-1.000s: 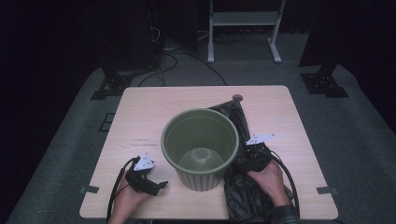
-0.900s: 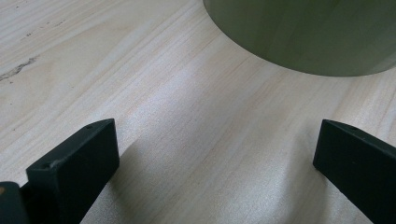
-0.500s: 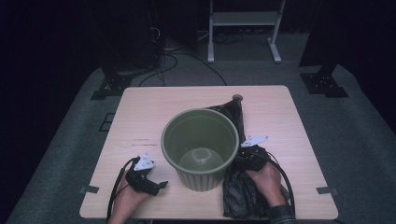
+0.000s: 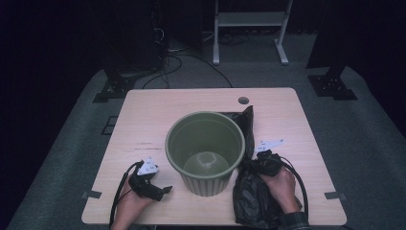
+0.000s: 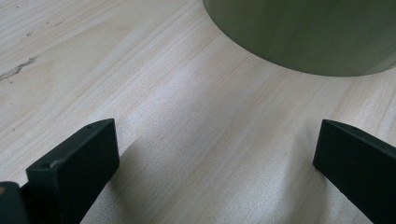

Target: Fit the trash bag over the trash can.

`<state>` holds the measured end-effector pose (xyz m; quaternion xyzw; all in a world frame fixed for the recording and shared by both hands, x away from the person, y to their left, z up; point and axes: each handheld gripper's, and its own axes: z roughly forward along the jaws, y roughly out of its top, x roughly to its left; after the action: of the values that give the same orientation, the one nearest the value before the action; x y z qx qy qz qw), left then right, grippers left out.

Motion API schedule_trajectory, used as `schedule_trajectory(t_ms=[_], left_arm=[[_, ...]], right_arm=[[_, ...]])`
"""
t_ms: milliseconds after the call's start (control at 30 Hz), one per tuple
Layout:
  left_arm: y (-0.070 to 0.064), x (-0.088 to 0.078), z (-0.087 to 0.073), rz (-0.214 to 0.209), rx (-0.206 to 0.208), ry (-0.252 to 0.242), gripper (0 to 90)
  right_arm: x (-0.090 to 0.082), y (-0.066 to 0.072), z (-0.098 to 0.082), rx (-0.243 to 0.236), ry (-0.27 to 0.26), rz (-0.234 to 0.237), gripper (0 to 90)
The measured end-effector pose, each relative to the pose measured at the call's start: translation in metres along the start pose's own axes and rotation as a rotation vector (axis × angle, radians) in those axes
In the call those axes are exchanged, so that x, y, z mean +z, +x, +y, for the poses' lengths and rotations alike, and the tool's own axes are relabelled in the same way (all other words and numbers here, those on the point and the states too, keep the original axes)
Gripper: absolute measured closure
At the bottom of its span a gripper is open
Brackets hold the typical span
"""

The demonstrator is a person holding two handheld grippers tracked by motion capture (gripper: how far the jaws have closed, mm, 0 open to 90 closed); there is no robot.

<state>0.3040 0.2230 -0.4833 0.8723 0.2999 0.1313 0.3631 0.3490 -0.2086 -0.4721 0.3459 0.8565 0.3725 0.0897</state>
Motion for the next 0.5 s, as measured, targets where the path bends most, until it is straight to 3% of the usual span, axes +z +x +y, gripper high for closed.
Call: schedule_trajectory(t_ms=[500], left_arm=[[0.000,0.000,0.000,0.000,0.000,0.001,0.0]], right_arm=[[-0.041,0.015,0.010,-0.062,-0.080,0.174,88.3]])
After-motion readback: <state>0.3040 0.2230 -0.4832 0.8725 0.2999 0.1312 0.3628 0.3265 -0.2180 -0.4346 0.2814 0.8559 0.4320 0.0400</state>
